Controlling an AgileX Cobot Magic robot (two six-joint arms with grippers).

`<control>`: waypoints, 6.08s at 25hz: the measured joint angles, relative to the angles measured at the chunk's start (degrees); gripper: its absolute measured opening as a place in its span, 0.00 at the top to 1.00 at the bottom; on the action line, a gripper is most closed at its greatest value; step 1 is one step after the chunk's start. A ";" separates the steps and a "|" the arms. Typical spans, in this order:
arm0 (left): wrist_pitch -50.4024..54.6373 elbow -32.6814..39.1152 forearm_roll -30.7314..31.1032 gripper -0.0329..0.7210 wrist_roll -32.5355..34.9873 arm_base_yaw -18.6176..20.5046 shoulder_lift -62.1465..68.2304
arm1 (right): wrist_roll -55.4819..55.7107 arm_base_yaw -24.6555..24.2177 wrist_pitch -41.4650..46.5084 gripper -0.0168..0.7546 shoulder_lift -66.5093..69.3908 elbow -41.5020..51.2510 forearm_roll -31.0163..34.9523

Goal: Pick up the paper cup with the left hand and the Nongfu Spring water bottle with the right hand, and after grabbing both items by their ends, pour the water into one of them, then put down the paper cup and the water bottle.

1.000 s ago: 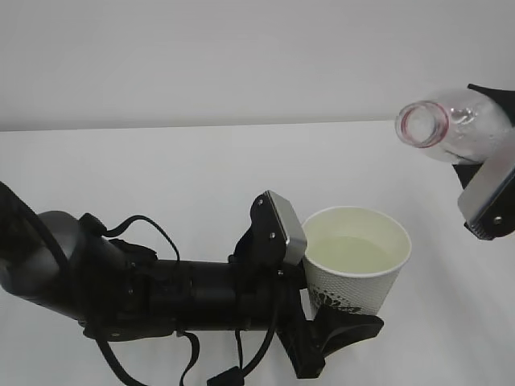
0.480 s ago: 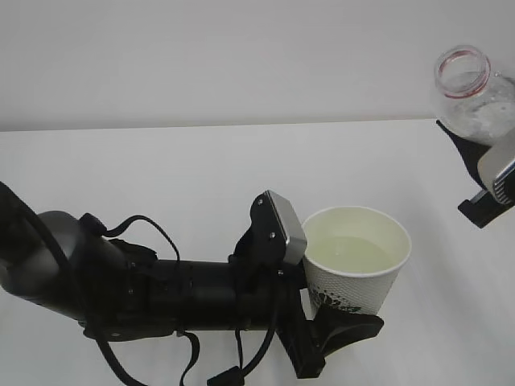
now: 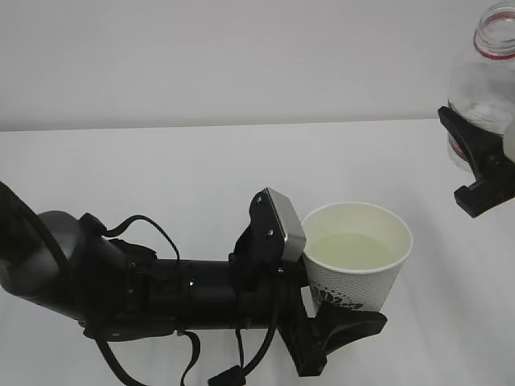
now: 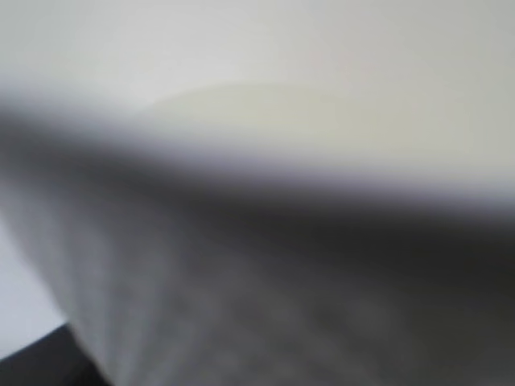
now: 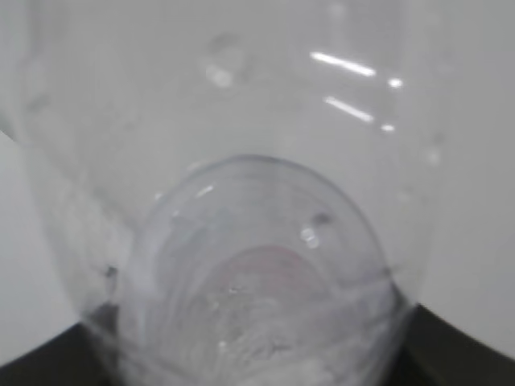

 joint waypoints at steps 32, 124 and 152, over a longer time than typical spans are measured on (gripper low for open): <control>-0.36 0.00 -0.32 0.28 0.00 0.00 0.00 | 7.75 0.00 -0.07 0.41 0.00 0.00 7.82; -2.96 0.00 -4.52 0.28 4.87 0.00 0.00 | 25.78 0.00 -12.88 0.41 43.73 -16.68 15.54; -2.96 0.00 -4.52 0.28 4.87 0.00 0.00 | 25.78 0.00 -14.75 0.20 43.68 -18.05 13.30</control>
